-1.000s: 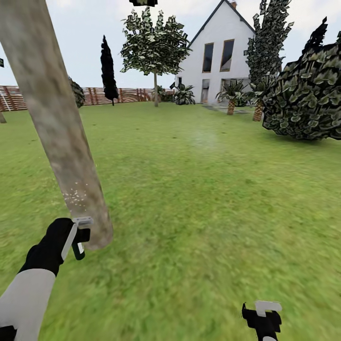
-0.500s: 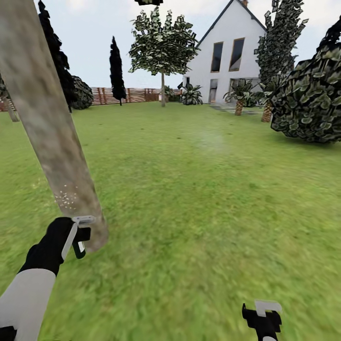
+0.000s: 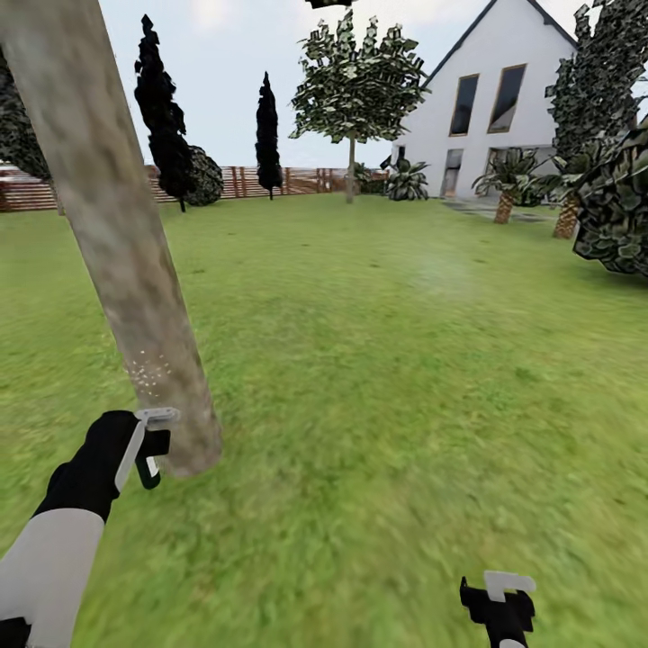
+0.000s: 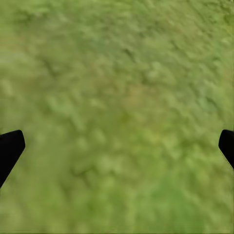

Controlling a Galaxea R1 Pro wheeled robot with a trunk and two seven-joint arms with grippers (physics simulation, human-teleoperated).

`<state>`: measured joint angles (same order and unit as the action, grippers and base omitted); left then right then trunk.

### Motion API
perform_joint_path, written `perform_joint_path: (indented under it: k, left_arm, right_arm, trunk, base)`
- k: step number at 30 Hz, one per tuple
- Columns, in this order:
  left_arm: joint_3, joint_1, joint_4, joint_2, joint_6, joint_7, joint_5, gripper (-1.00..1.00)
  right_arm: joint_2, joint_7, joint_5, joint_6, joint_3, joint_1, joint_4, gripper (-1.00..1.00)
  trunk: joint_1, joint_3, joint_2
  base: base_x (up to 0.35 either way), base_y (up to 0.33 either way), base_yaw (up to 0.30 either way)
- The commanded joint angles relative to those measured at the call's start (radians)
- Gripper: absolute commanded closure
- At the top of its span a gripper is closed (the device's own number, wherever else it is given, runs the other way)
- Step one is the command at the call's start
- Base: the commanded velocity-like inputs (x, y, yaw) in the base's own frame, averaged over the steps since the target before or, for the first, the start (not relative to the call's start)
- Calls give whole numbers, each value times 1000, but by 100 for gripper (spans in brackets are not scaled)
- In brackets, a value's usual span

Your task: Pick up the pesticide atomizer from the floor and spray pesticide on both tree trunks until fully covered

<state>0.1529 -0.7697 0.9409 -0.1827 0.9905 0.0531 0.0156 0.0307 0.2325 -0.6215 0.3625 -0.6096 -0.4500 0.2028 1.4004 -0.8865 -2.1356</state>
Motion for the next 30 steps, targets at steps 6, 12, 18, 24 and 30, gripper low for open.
perform_joint_path:
  k: [6,12,18,24,30]
  left_arm:
    - [0,-6,1,-4,8,2,4,100]
    - [0,-5,1,-3,8,2,4,100]
    - [3,-5,1,-7,8,2,6,100]
    - [3,-4,1,-9,6,2,6,100]
    - [-3,-5,1,-3,5,2,4,100]
  right_arm:
    - [4,2,-10,4,-8,-1,-2,-100]
    - [3,3,-10,4,-8,-1,-2,-100]
    - [2,4,-10,4,-7,-1,-2,-100]
    - [2,3,-10,4,-7,-1,-1,-100]
    - [2,2,-10,4,-8,-1,-2,-100]
  trunk:
    - [0,-1,0]
    - [0,-1,0]
    - [0,-1,0]
    - [0,-1,0]
    - [0,-1,0]
  base:
    - [169,-224,43]
    - [9,-273,4]
    - [0,-275,235]
    - [48,-275,277]
    - [170,-245,158]
